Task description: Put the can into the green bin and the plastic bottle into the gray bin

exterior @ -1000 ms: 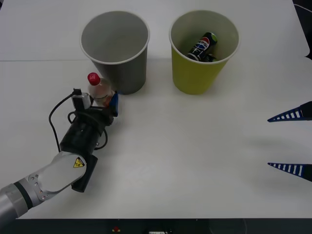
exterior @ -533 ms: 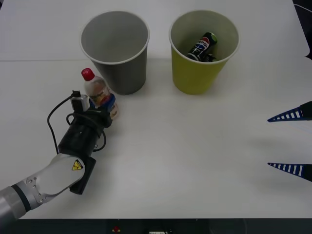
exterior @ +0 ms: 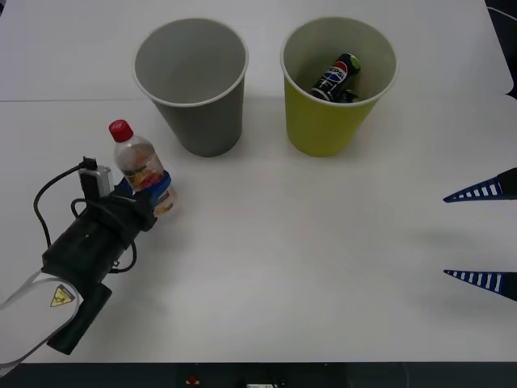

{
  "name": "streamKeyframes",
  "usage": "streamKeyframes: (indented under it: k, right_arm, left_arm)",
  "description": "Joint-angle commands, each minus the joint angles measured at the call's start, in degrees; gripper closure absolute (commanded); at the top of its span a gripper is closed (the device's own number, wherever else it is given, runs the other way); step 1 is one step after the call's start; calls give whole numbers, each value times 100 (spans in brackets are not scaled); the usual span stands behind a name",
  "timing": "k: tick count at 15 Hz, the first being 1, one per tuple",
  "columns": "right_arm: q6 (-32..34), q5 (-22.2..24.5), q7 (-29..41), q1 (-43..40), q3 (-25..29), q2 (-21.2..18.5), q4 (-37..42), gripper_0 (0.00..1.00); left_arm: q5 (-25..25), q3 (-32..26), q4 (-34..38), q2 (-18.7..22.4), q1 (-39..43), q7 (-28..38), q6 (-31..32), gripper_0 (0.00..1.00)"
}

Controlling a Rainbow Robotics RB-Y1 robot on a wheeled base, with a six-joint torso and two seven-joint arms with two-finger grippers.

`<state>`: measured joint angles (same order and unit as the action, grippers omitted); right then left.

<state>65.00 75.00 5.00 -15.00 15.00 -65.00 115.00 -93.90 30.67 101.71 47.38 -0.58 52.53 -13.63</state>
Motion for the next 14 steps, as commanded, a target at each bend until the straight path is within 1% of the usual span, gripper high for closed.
streamKeyframes:
  k: [1, 3, 4, 5, 6, 7, 8, 9, 10, 12, 13, 14]
  right_arm:
    - [0, 0, 0, 0, 0, 0, 0, 0]
    - [0, 0, 0, 0, 0, 0, 0, 0]
    - [0, 0, 0, 0, 0, 0, 0, 0]
    - [0, 0, 0, 0, 0, 0, 0, 0]
    - [0, 0, 0, 0, 0, 0, 0, 0]
    - [0, 0, 0, 0, 0, 0, 0, 0]
    - [0, 0, 0, 0, 0, 0, 0, 0]
    - [0, 0, 0, 0, 0, 0, 0, 0]
    - [0, 0, 0, 0, 0, 0, 0, 0]
    - [0, 0, 0, 0, 0, 0, 0, 0]
    - [0, 0, 0, 0, 0, 0, 0, 0]
    - [0, 0, 0, 0, 0, 0, 0, 0]
  left_arm:
    - [38, -1089, 763, 219, 708, 46, 1275, 100]
    - [117, -1854, 1150, 245, 1051, 117, 2259, 100]
    - [153, -2109, 1255, 254, 1113, 161, 2602, 100]
    - [258, -2451, 1387, 254, 1183, 240, 3103, 100]
    - [504, -2662, 1448, 254, 1201, 275, 3455, 100]
    - [917, -2970, 1492, 272, 1209, 293, 3973, 100]
    - [1040, -3225, 1545, 298, 1209, 336, 4360, 100]
    - [1040, -3471, 1624, 359, 1209, 442, 4685, 100]
    - [1032, -3647, 1730, 430, 1209, 688, 4966, 100]
    - [873, -4095, 2055, 500, 1201, 1374, 5617, 100]
    - [768, -4262, 2178, 500, 1183, 1646, 5845, 100]
    - [548, -4482, 2380, 500, 1121, 2050, 6188, 100]
